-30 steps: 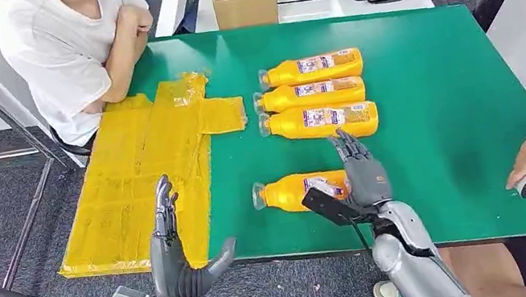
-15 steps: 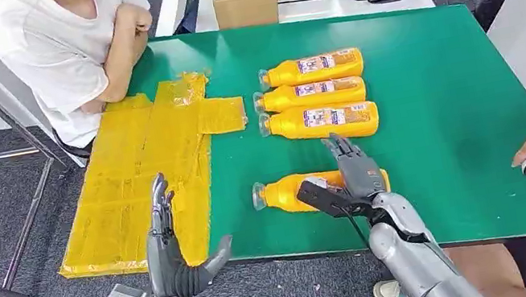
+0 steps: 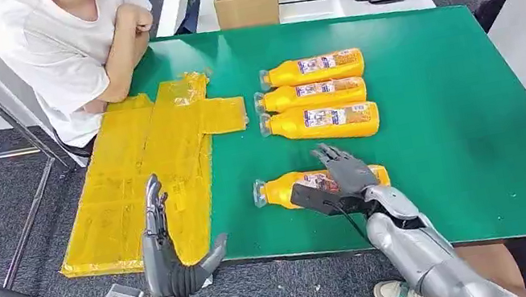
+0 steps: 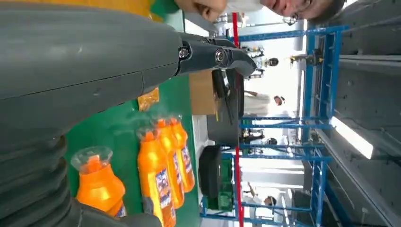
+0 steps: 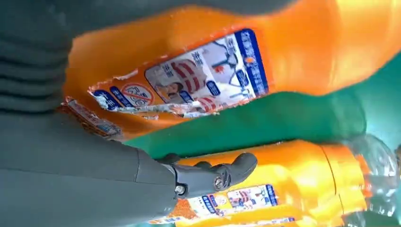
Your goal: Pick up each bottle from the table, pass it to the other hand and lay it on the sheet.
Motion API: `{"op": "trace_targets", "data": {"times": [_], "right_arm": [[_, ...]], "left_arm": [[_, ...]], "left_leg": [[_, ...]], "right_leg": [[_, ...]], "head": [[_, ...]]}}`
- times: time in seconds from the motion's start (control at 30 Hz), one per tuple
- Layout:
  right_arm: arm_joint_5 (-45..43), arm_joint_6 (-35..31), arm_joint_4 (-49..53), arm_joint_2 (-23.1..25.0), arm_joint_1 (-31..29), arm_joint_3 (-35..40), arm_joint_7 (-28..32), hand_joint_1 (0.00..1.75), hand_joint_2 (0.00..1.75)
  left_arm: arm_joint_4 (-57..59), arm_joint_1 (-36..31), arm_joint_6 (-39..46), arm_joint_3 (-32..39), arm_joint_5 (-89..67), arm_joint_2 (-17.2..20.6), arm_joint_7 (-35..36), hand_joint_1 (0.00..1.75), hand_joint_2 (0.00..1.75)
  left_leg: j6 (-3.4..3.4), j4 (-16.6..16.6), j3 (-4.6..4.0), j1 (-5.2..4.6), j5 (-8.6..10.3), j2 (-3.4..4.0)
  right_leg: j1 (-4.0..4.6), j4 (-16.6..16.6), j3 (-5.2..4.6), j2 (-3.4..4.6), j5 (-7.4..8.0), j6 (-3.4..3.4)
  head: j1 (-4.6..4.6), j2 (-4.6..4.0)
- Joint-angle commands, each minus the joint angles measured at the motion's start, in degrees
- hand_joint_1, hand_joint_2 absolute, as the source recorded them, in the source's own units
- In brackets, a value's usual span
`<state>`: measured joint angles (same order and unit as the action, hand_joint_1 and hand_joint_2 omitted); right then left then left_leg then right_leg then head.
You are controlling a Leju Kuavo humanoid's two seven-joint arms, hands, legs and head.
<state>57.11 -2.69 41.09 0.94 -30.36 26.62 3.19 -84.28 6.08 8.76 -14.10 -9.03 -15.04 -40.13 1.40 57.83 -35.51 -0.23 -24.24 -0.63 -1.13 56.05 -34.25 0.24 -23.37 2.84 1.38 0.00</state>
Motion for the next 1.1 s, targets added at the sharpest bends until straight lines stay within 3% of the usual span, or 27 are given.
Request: {"op": "trace_targets", "data": {"times": [0.03, 0.2, 0.67, 0.9, 1.1], "right_arm": [[-1.8, 2.9, -3.2, -4.0, -0.8, 7.1, 0.8, 0.00, 1.75], [1.5, 3.3, -2.0, -6.2, -2.7, 10.9, -1.9, 0.00, 1.75], [0.9, 3.0, 1.5, -7.2, -1.4, 10.8, -1.8, 0.00, 1.75], [1.5, 6.1, 6.3, -11.9, -0.2, 12.9, -3.1, 0.00, 1.75], [0.4, 9.2, 13.8, -19.6, 2.3, 13.1, -2.7, 0.00, 1.75]], "left_arm": [[1.4, -0.8, -0.1, 1.3, -0.2, 0.5, 0.1, 0.00, 1.75], [-0.2, -0.4, 0.9, 1.9, -0.6, 0.3, 0.1, 0.00, 1.75], [-0.8, 0.0, 0.8, 2.3, -0.9, 0.4, 0.1, 0.00, 1.75], [-2.7, 0.6, 1.1, 2.8, -1.6, 0.5, 0.2, 0.00, 1.75], [-2.9, 0.5, 1.8, 3.1, -1.7, 0.3, 0.1, 0.00, 1.75]], "left_leg": [[-0.07, -0.1, 0.31, 0.05, -0.07, -0.07], [-0.04, 0.0, 0.19, -0.01, 0.00, -0.05], [-0.03, 0.0, 0.30, 0.02, -0.02, -0.01], [0.00, 0.0, 0.23, 0.00, -0.01, -0.05], [0.01, 0.0, 0.21, -0.02, 0.02, -0.20]], "right_leg": [[0.07, -0.1, 0.37, -0.14, -0.10, -0.12], [0.00, -0.1, 0.20, -0.08, -0.02, -0.06], [0.04, -0.1, 0.32, -0.07, -0.05, -0.09], [0.01, 0.0, 0.26, -0.10, -0.04, -0.06], [0.00, -0.1, 0.27, -0.25, -0.06, -0.05]], "head": [[0.00, 0.00], [0.00, 0.00], [0.00, -0.02], [0.00, 0.00], [0.00, 0.00]]}}
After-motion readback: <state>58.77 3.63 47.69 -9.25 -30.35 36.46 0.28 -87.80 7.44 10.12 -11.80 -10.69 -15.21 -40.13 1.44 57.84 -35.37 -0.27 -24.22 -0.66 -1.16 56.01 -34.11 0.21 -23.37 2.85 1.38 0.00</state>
